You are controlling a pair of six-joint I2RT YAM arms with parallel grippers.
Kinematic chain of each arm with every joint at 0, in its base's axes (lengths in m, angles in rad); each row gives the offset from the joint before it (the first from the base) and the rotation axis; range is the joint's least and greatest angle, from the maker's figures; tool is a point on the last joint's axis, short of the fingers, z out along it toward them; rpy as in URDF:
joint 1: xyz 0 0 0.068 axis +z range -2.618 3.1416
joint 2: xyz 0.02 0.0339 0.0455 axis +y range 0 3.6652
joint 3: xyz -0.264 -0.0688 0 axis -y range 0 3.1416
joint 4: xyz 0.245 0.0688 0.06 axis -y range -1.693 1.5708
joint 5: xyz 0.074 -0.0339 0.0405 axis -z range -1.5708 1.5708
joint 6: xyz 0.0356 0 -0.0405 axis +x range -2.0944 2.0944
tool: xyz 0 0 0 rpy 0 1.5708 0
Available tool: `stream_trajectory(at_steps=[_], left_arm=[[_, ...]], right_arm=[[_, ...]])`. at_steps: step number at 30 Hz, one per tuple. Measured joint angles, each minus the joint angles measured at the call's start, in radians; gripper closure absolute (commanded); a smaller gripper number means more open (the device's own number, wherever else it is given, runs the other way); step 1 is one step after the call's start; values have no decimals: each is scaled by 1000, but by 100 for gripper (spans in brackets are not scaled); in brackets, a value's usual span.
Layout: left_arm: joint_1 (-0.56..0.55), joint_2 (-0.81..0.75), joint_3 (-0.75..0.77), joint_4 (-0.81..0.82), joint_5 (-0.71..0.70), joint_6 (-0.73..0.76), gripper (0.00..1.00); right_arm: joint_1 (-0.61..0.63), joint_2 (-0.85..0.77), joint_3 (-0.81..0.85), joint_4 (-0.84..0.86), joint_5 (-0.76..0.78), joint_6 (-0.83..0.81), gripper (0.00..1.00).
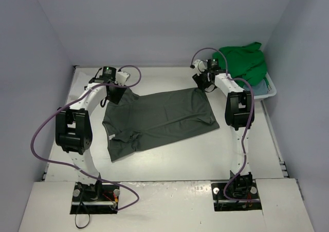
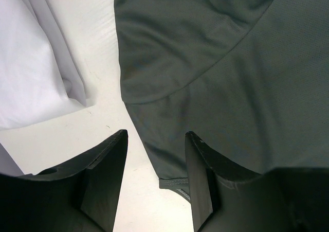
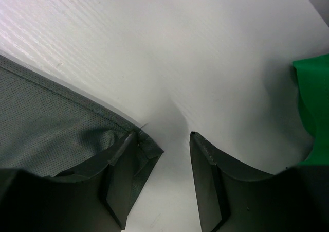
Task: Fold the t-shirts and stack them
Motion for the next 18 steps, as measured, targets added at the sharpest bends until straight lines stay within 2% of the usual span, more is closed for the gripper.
stream_trajectory(at_steps=[18], left_arm=[[13,0,-1,18,-5,-16,57]], right_arm=[[-8,-47,-69,29,-24,88,59]])
